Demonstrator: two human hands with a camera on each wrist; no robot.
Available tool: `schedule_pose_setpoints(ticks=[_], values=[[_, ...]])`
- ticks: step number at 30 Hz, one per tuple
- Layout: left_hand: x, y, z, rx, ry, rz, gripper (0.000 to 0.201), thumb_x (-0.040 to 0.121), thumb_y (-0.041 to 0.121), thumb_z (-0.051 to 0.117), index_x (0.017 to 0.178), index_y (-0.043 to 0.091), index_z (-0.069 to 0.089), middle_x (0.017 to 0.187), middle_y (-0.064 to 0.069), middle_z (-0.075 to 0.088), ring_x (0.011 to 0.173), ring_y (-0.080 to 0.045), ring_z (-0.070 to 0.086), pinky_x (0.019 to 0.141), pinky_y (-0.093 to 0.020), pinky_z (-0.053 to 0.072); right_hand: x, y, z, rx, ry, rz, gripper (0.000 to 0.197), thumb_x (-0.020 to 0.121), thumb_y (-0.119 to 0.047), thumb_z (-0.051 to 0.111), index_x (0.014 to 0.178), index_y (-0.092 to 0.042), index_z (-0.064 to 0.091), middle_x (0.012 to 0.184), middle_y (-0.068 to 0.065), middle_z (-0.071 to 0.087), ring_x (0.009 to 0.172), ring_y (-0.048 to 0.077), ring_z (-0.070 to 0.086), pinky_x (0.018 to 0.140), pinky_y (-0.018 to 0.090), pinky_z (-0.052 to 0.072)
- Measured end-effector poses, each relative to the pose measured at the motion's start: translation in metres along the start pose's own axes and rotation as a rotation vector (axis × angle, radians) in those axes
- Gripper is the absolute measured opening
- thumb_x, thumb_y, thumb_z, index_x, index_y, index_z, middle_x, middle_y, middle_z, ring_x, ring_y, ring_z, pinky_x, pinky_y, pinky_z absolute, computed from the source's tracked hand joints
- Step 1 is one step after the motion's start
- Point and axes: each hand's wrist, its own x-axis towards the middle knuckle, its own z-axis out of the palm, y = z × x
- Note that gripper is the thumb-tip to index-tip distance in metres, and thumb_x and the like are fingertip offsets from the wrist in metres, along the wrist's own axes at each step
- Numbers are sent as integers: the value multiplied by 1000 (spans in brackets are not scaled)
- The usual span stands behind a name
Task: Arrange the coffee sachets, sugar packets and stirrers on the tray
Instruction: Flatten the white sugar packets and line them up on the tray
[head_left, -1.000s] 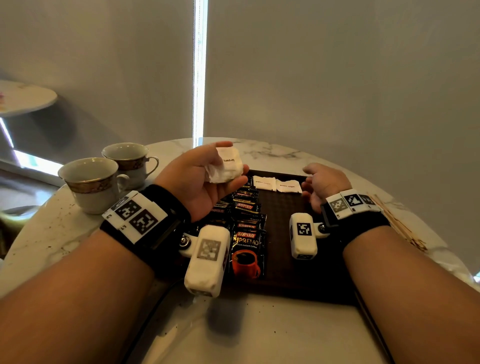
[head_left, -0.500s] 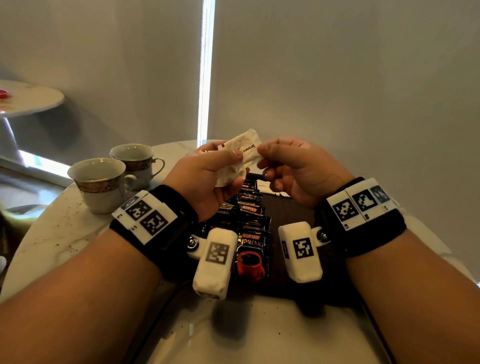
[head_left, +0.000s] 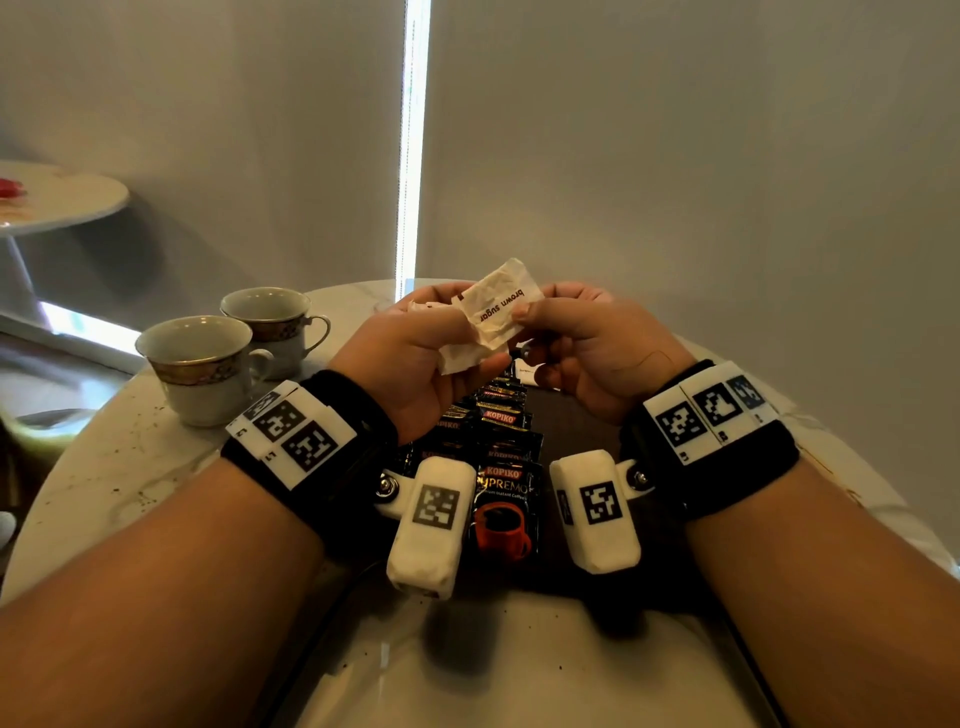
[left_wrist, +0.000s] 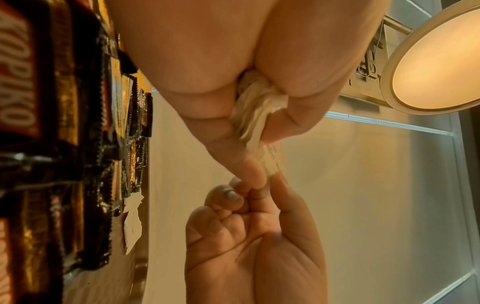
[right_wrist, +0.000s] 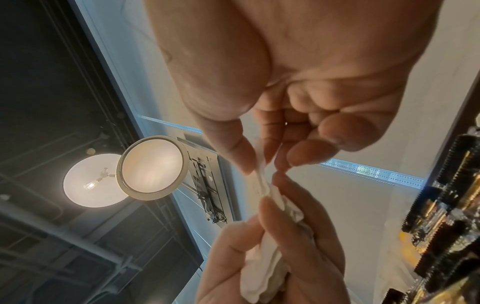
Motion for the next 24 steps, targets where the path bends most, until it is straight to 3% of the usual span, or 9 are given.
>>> schedule_pose_setpoints(ticks=[5, 10, 14, 16, 19, 21, 22, 24], values=[[0, -1, 0, 29, -2, 9, 37, 89, -19, 46, 102, 10, 66, 103, -15, 71, 77, -24, 75, 58, -26, 60, 0, -1, 0, 64, 13, 0, 7, 95, -4, 57, 101, -2, 59, 75, 6, 71, 54, 12, 62, 43, 21, 46], [3, -1, -1, 42, 38, -8, 38, 90, -16, 42, 104, 12, 65, 117, -19, 63, 87, -31, 73, 56, -31, 60, 3, -2, -1, 182, 80, -38, 10, 96, -5, 45, 96, -5, 55, 81, 10, 67, 68, 20, 67, 58, 29, 50], [4, 1, -3, 45, 64, -3, 30, 89, -9, 46, 94, 13, 65, 105, -13, 61, 79, -23, 65, 48, -24, 51, 4, -3, -1, 301, 81, -87, 17, 90, -3, 50, 106, -2, 56, 83, 10, 67, 68, 22, 69, 54, 31, 53], [3, 1, -3, 33, 40, -34, 11, 88, 5, 62, 97, 12, 63, 99, -10, 61, 71, -17, 63, 45, -21, 48, 3, -3, 0, 320, 73, -101, 22, 89, 2, 51, 111, 0, 55, 87, 14, 66, 64, 21, 69, 50, 31, 54], [6, 0, -6, 66, -4, -71, 49, 68, 33, 84, 105, 10, 62, 94, -7, 61, 65, -13, 62, 43, -19, 47, -1, -3, 4, 294, 36, -100, 18, 93, 6, 52, 110, 0, 58, 83, 13, 68, 59, 18, 67, 43, 24, 50], [5, -1, -6, 85, -33, -55, 64, 67, 38, 83, 118, 6, 64, 98, -9, 62, 66, -13, 62, 45, -19, 49, -2, -3, 5, 277, 4, -103, 20, 91, 8, 57, 110, 2, 61, 85, 14, 70, 65, 20, 70, 48, 25, 53], [5, -2, -5, 87, -48, -49, 63, 73, 37, 81, 124, 5, 63, 100, -11, 63, 67, -13, 62, 45, -19, 50, -2, -2, 5, 272, -8, -103, 21, 89, 9, 59, 109, 2, 62, 87, 14, 71, 69, 22, 72, 52, 26, 56], [3, -2, -3, 101, -35, -19, 43, 82, 26, 78, 117, 6, 65, 97, -11, 65, 65, -14, 62, 46, -20, 50, -2, -1, 5, 243, -15, -107, 23, 84, 7, 64, 105, 0, 63, 92, 16, 72, 76, 26, 73, 59, 31, 59]])
